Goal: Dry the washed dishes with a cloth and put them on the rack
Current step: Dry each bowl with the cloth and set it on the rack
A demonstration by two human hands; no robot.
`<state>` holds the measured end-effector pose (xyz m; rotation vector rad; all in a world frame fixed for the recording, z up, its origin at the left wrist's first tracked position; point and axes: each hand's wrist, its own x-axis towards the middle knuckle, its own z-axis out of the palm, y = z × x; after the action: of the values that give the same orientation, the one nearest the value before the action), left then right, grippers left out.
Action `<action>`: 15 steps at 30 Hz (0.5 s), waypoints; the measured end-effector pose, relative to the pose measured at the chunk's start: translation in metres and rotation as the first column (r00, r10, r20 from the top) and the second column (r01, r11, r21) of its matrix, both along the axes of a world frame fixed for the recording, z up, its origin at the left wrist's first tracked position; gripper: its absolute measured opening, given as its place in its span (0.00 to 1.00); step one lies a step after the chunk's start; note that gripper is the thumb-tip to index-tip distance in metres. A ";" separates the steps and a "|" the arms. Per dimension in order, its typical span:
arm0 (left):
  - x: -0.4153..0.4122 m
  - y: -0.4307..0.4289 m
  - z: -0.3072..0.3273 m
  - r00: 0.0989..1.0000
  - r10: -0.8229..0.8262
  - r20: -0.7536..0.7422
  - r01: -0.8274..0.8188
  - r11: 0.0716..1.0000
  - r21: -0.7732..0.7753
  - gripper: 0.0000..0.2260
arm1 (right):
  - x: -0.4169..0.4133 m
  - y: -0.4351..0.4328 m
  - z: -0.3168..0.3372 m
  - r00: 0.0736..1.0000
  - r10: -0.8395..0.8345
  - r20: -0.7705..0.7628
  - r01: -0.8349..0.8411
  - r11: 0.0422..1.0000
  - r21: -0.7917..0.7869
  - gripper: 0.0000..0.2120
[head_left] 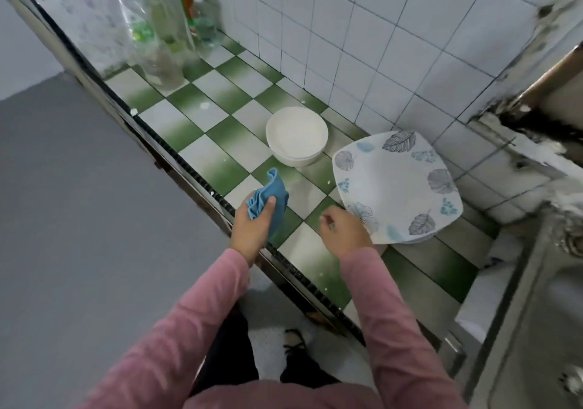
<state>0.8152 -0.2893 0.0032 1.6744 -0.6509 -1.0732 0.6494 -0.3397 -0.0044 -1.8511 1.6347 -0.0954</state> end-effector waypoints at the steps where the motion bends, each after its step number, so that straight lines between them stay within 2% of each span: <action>1: 0.011 -0.012 -0.003 1.000 -0.011 -0.001 0.011 1.000 0.006 0.08 | 0.011 -0.007 -0.004 0.999 -0.036 0.019 0.036 0.999 -0.001 0.10; 4: 0.044 -0.047 -0.012 0.997 -0.078 -0.021 0.079 0.996 0.044 0.09 | 0.050 -0.029 -0.014 0.990 -0.140 0.033 0.139 0.990 0.011 0.09; 9: 0.104 -0.100 -0.010 0.980 -0.196 -0.032 0.198 0.978 0.073 0.09 | 0.117 -0.072 -0.022 0.951 -0.306 -0.034 0.307 0.951 0.029 0.13; 12: 0.133 -0.126 -0.007 0.979 -0.199 -0.048 0.203 0.972 0.119 0.12 | 0.148 -0.095 -0.022 0.912 -0.409 -0.037 0.410 0.912 0.031 0.21; 15: 0.157 -0.150 -0.003 0.967 -0.245 -0.064 0.251 0.960 0.122 0.10 | 0.165 -0.117 -0.022 0.866 -0.501 0.009 0.501 0.866 0.001 0.32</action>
<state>0.9725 -0.4398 0.0005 1.7025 -0.7895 -1.3559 0.8148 -0.4567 -0.0265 -1.3763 2.0736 -0.3269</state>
